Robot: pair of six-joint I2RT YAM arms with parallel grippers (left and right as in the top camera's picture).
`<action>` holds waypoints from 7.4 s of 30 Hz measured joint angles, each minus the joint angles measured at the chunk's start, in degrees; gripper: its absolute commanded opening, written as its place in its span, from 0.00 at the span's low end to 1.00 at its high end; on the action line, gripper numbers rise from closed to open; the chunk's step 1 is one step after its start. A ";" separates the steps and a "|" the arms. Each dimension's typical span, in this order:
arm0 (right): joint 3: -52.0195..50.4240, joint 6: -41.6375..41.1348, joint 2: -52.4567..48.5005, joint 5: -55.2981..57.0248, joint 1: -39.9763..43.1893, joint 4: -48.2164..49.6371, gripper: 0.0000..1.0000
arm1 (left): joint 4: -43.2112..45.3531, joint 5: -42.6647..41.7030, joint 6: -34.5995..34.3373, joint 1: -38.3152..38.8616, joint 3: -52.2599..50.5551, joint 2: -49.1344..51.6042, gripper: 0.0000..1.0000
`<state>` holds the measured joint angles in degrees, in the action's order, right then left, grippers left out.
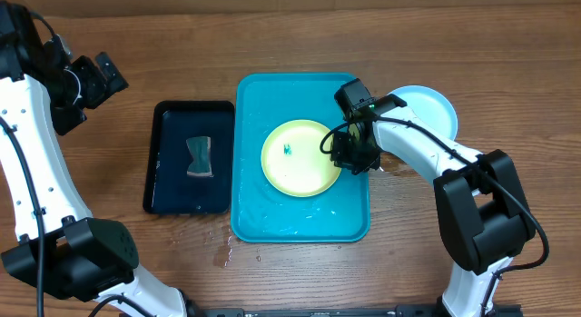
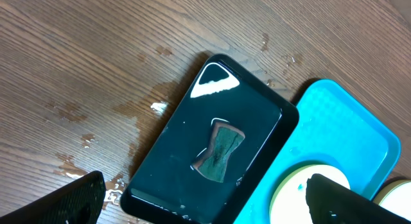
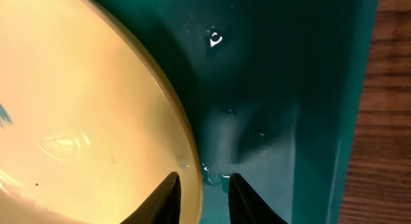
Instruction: Clean dirty plates on tray and stack at the side
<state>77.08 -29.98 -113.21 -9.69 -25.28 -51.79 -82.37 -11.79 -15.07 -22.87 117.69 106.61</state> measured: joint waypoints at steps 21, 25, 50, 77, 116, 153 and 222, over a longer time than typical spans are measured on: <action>0.00 -0.02 0.00 -0.13 0.00 -0.28 0.50 | 0.00 0.00 -0.02 0.00 0.00 0.00 1.00; 0.00 -0.02 0.00 0.09 0.00 -0.31 0.52 | 0.00 0.00 0.00 0.00 0.00 0.00 1.00; 0.00 0.00 0.00 0.26 0.02 0.94 0.50 | -0.28 6.91 -5.35 20.44 -8.83 0.33 0.62; 0.00 0.00 0.00 0.31 0.00 0.98 0.51 | 26.95 16.65 7.37 25.05 -38.03 0.68 0.34; 0.00 -0.44 0.00 0.28 0.00 0.83 0.32 | 31.98 -0.04 3.43 14.08 -32.04 -17.92 0.04; 0.00 0.09 0.00 -4.85 -5.88 6.32 0.30 | 35.28 -0.90 2.21 41.53 -37.81 -3.30 0.04; 0.00 -7.52 0.00 12.46 -11.93 5.07 0.30 | 39.69 6.08 -1.64 41.16 -50.69 -1.18 0.31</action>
<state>77.08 -37.50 -113.21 2.76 -37.21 -46.72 -42.68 -5.72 -16.71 18.28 67.00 105.43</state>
